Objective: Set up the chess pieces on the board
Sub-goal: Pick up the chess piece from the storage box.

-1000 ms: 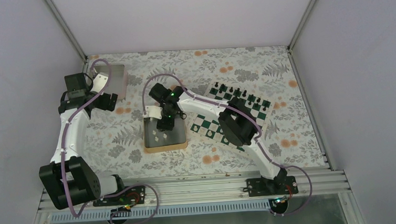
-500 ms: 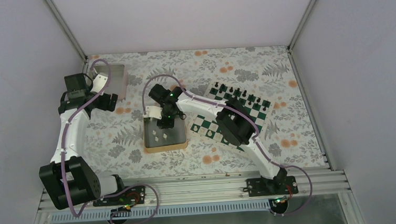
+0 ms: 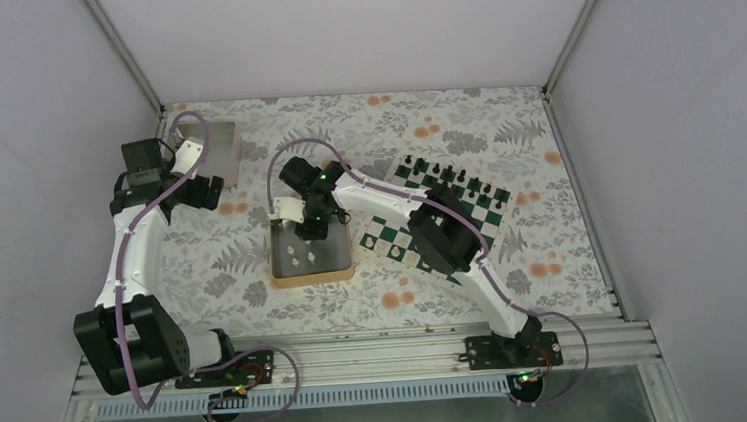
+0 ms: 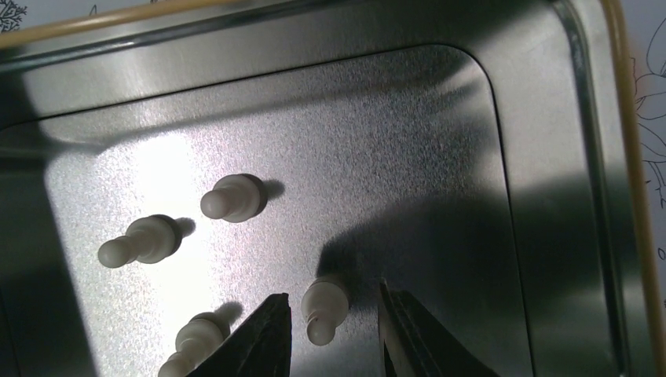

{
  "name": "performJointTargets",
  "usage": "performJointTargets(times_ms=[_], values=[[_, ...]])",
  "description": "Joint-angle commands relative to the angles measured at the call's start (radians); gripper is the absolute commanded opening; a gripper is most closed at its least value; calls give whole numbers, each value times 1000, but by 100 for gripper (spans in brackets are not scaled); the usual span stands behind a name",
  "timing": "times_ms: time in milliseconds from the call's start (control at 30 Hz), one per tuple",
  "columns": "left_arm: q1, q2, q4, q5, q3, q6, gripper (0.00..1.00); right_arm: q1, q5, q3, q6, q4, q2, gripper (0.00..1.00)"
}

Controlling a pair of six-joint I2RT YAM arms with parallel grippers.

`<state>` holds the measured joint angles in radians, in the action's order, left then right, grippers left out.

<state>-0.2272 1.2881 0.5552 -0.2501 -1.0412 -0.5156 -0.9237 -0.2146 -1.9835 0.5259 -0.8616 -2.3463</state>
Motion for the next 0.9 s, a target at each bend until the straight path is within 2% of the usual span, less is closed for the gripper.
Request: performJointTargets(times_ms=[0, 267, 400, 467, 867], values=[[-7, -22, -2, -37, 10, -12, 100, -10, 12, -25, -2, -15, -29, 31], [-7, -22, 3, -49, 10, -17, 100, -9, 14, -46, -5, -30, -57, 25], [-7, -21, 3, -54, 10, -17, 100, -9, 15, -48, -6, -35, -45, 18], [-7, -20, 3, -54, 8, -17, 100, -9, 11, -39, -6, -37, -20, 13], [-8, -14, 3, -51, 4, -18, 100, 22, 34, 64, -9, -86, 248, 4]])
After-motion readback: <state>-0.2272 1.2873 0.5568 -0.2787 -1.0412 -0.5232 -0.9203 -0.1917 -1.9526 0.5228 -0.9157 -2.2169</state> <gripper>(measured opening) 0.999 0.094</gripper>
